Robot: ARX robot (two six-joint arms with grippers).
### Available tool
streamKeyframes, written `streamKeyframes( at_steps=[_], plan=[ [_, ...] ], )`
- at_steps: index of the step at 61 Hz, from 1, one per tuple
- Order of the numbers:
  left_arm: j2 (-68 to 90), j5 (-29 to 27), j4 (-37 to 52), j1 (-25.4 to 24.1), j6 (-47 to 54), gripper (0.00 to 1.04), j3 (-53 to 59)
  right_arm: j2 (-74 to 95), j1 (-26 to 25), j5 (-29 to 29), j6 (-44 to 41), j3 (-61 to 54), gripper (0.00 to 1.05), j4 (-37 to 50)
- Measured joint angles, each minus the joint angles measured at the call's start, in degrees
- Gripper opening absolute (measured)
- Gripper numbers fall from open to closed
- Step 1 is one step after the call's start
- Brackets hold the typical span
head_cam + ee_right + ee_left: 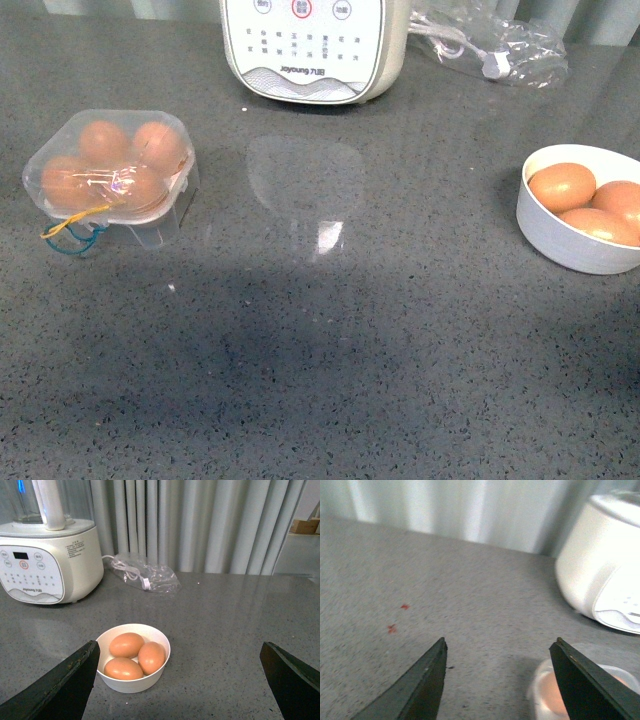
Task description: Put egg into box
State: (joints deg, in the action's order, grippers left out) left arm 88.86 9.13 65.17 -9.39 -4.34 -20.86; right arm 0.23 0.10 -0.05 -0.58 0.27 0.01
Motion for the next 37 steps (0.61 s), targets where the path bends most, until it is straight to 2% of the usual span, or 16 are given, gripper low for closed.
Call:
streamKeyframes(
  at_steps=[8,21,32,37],
  plan=[
    [-6.19,-1.6,1.44,1.4,2.64,0.39,5.07,0.0,0.0,0.02,-0.02,0.0,0.97,0.0],
    [-15.47,-3.61,-2.12,3.65,3.32,0.03,11.43,0.0,0.0,-0.04,-0.02,0.0,0.97,0.0],
    [-23.41,-4.85,-6.49,5.11,3.85,0.04,14.8,-0.02,0.0,-0.02,-0.02,0.0,0.97,0.0],
    [-26.95,-8.83,-8.87,7.78,3.87,0.04,16.06,-0.02,0.0,-0.04,-0.02,0.0,0.97,0.0]
  ],
)
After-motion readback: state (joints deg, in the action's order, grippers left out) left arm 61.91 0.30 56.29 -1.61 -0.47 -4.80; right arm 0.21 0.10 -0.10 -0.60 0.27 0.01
